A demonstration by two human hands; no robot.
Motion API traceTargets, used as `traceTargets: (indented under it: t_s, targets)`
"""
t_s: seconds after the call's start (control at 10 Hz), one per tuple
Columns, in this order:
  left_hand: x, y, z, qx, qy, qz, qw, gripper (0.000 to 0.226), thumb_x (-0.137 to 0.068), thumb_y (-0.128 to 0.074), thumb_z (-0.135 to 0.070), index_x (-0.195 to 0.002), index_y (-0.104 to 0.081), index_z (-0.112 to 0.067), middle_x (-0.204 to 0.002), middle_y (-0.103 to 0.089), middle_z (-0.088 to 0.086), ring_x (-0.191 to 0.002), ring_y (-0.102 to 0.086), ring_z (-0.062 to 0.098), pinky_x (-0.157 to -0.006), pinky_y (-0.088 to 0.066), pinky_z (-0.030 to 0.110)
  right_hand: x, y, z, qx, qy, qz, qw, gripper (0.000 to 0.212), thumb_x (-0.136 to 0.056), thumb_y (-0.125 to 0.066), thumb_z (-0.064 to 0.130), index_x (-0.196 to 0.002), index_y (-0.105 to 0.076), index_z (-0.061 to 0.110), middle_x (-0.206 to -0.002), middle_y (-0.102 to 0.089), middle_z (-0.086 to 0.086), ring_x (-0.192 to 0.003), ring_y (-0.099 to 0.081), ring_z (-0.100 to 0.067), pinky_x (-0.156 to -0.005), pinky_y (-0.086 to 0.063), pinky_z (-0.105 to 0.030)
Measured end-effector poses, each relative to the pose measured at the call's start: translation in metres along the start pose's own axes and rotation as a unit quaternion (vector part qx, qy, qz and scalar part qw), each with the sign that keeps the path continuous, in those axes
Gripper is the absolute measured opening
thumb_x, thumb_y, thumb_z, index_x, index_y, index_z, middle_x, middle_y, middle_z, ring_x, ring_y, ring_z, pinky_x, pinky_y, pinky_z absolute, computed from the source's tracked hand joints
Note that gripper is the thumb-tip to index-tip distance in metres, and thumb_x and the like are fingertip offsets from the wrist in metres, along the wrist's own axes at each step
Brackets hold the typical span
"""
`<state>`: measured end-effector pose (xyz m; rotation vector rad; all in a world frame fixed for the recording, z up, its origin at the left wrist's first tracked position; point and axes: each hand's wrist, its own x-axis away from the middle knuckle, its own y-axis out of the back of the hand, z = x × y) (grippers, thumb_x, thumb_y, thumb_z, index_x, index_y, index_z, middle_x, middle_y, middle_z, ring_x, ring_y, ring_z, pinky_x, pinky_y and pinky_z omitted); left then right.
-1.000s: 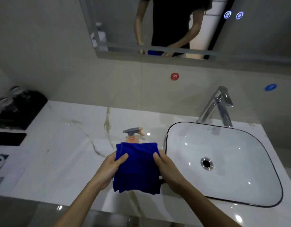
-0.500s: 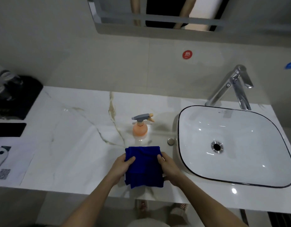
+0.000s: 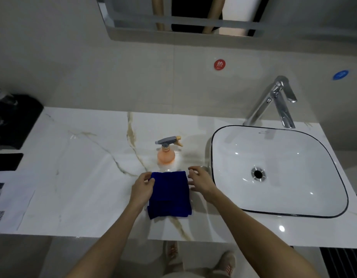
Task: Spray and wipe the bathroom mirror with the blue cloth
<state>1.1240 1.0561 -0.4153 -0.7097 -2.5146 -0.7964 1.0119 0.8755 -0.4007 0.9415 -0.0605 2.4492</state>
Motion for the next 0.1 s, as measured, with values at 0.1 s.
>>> traceTargets:
  t_s: [0.1]
  targets:
    - [0.0091,-0.005,-0.0255,0.025,-0.067,-0.017,0.997,0.022,-0.101,-0.047,-0.023,-0.117,-0.061,-0.025,-0.113,-0.064,-0.008,-0.106,-0.063,0.016,-0.095,-0.051,0.035,0.0158,0.0152,0.0184,-0.004,0.053,0.0,0.999,0.023,-0.106,-0.045,0.029,-0.126,-0.053,0.019,-0.116,-0.061,-0.006,-0.104,-0.066,-0.026,-0.088,-0.058,-0.036]
